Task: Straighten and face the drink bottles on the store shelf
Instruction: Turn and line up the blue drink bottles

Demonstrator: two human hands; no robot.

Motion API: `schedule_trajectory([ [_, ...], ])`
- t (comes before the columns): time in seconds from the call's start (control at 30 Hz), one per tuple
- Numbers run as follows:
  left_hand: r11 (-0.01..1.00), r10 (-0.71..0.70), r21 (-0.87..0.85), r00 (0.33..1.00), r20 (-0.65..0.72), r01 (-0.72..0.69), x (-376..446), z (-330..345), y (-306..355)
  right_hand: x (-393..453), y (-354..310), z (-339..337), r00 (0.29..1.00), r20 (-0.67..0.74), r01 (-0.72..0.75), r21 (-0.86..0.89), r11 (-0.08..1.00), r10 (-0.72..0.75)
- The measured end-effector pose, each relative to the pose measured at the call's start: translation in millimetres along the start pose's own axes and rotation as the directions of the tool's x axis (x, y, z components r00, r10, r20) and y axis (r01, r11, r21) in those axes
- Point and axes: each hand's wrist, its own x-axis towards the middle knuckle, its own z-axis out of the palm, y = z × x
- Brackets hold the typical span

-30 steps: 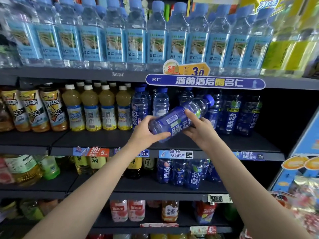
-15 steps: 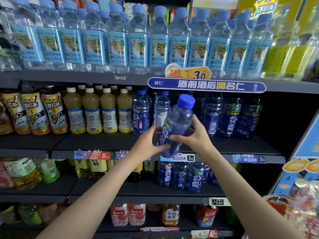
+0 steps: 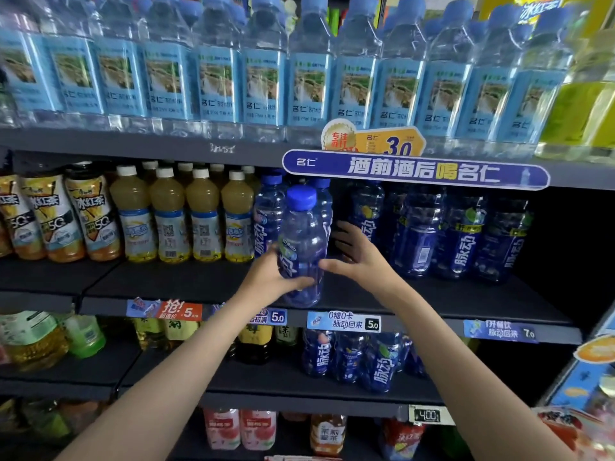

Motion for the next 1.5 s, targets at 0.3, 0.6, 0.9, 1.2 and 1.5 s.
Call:
schedule_trajectory([
  [0.3, 0.985, -0.109, 0.124, 0.989, -0.102, 0.121, 41, -1, -23, 81, 72, -42, 0.828, -0.544, -0.299, -0.217, 0.929, 0.139],
  [0.6, 0.944, -0.083, 0.305, 0.985, -0.152, 0.127, 52, 6, -24, 139, 92, -42, 0.722, -0.651, -0.410, -0.128, 0.903, 0.235],
  [0.9, 0.973, -0.106, 0.180, 0.976, -0.192, 0.141, 51, 12, -38, 79, 76, -17, 0.807, -0.585, -0.299, -0.286, 0.910, 0.082],
  [1.2, 0.912, 0.249, 0.407, 0.861, -0.444, -0.053, -2, 26, 4, 1, 31, -17, 0.918, -0.389, -0.165, -0.219, 0.962, 0.069],
  [1.5, 0.812, -0.179, -0.471, 0.916, 0.359, 0.343, -48, 20, 51, -47, -22, -3, 0.974, -0.197, -0.062, 0.229, 0.971, 0.109],
])
